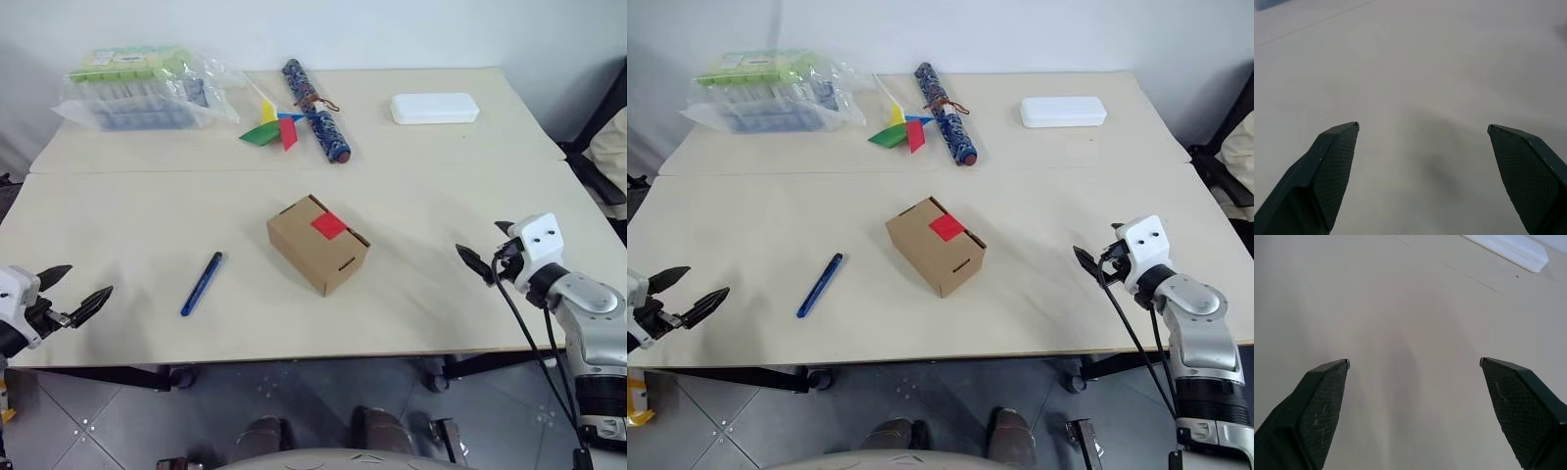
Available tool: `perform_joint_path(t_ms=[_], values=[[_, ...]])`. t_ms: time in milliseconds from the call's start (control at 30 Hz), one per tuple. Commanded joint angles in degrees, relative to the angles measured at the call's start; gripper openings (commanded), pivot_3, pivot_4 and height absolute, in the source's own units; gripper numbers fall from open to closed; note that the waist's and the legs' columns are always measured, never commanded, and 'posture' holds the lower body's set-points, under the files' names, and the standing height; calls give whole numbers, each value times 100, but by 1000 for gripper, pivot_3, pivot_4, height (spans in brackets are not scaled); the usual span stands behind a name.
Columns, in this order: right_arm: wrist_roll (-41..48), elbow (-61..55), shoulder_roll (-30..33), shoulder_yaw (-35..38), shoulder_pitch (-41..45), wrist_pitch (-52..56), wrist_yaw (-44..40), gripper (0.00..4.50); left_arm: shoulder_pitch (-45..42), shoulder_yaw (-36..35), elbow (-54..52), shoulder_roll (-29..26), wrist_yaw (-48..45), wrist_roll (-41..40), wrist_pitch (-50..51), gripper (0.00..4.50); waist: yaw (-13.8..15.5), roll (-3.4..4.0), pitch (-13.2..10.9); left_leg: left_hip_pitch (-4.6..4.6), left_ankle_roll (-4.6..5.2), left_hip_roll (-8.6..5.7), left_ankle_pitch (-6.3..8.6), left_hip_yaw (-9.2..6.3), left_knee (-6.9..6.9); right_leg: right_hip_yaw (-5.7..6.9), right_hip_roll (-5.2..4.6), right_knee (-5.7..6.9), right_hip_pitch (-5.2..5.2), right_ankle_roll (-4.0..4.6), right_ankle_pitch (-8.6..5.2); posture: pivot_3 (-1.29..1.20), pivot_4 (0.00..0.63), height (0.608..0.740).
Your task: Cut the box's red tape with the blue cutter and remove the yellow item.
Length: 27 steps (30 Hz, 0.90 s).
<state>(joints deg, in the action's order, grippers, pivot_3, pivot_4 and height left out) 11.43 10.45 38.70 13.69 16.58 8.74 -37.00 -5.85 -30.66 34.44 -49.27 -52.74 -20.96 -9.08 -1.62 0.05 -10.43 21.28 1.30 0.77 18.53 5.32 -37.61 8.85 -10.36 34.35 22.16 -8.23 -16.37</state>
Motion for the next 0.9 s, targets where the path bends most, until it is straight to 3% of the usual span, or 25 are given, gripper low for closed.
perform_joint_path(t_ms=[33, 400, 600, 733, 833, 900], values=[[15, -188, 76, 71, -10, -126, -16, 4500, -36, -24, -10, -56, -62, -35, -98, 4474, 0, 0, 0, 0, 0, 0, 0, 0, 0, 0, 0, 1, 1, 0, 0, 0, 150, 740], [-11, -330, 131, 89, 15, 147, 86, 4500, -292, 95, -268, -130, 231, 13, 692, 4474, 4, 0, 0, 2, 0, 0, 0, 4, -9, -3, -2, 27, 13, 0, 0, 0, 150, 740], [14, -1138, 111, -51, 19, 845, 150, 4500, -559, 204, -529, -98, 195, -39, 652, 4474, 7, -3, 0, 9, 0, -1, 0, 3, -18, -6, -5, 42, 23, 0, 0, 0, 150, 740], [102, -1867, 180, -327, -44, 1297, -111, 4500, -1193, 546, -316, -64, 29, 80, 587, 4474, 25, -4, 0, 15, 0, -1, 0, 2, -30, -5, -5, 46, 25, 0, 0, 0, 150, 740], [306, -2389, 262, -435, -150, 1711, -324, 3887, -1709, 858, -25, 7, 65, 289, 447, 3878, 43, -7, 1, 19, 1, -9, 1, 1, -40, -6, -5, 52, 24, 0, 0, 0, 150, 740], [389, -2732, 320, -491, -226, 1942, -397, 3167, -2111, 1060, 178, 99, 1, 340, 446, 3282, 38, -10, 2, 22, 4, -15, 3, 2, -41, -4, -4, 52, 25, 0, 0, 0, 150, 740]])
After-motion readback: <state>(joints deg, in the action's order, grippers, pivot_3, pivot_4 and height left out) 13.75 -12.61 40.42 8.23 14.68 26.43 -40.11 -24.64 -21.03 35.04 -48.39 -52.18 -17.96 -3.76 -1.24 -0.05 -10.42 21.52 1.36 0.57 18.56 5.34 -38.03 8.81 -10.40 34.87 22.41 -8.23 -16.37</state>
